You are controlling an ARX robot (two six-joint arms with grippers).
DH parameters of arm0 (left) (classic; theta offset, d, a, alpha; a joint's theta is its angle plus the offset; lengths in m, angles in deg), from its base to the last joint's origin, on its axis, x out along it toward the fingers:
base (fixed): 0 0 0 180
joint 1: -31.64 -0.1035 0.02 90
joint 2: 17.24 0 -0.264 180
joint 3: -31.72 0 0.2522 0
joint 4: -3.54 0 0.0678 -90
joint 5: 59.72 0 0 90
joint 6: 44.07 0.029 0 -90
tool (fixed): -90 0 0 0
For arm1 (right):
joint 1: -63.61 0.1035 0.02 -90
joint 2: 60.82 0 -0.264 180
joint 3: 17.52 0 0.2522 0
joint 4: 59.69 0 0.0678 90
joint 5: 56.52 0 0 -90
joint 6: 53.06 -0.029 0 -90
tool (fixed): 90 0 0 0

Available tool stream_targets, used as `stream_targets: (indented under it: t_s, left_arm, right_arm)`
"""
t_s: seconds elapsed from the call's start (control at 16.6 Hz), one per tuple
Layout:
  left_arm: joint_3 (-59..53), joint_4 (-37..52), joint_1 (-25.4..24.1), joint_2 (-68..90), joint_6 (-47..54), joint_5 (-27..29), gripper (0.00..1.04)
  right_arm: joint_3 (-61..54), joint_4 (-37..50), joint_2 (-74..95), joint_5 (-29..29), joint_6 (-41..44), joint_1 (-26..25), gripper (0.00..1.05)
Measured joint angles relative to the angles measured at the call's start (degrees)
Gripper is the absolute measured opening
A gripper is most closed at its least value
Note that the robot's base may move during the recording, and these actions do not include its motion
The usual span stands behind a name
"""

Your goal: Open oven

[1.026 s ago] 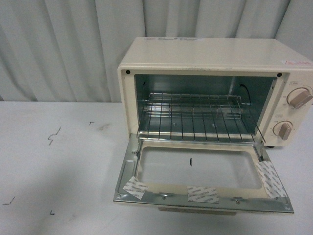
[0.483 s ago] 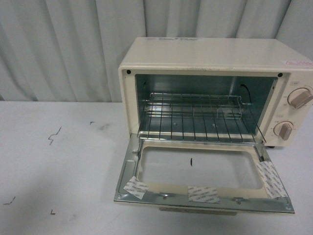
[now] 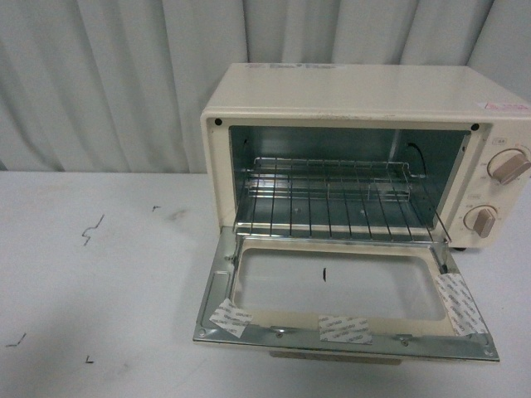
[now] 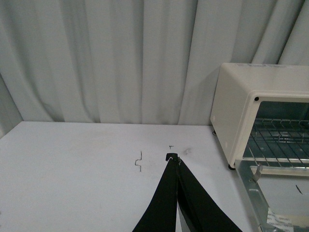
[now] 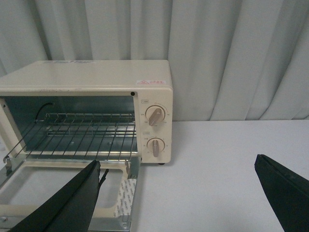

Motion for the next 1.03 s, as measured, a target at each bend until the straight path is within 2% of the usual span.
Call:
stream_targets:
  t_s: [0.18, 0.3, 0.54, 0.6, 0.97, 1.03]
  left_arm:
    - [0.0, -2.73, 0.0, -2.75, -0.02, 0.0, 0.02]
    - [0.02, -12.79, 0.0, -12.15, 0.0, 0.0, 0.02]
    - [0.02, -12.9, -0.04, -12.35, 0.0, -0.02, 0.02]
    - [0.02, -12.85, -0.04, -12.35, -0.02, 0.0, 0.07]
    - [0.02, -12.87, -0.04, -12.35, 0.0, 0.0, 0.81]
    - [0.02, -12.87, -0.04, -12.35, 0.02, 0.0, 1.0]
  right_arm:
    - [0.0, 0.0, 0.0, 0.02, 0.0, 0.0, 0.98]
    - [0.0, -0.02, 0.0, 0.02, 0.0, 0.0, 0.98]
    - [0.0, 0.0, 0.0, 0.02, 0.0, 0.0, 0.98]
    - [0.0, -0.02, 0.0, 0.02, 0.0, 0.0, 0.98]
    - [0.0, 0.0, 0.0, 0.02, 0.0, 0.0, 0.98]
    - [0.0, -0.02, 0.0, 0.02, 0.0, 0.0, 0.98]
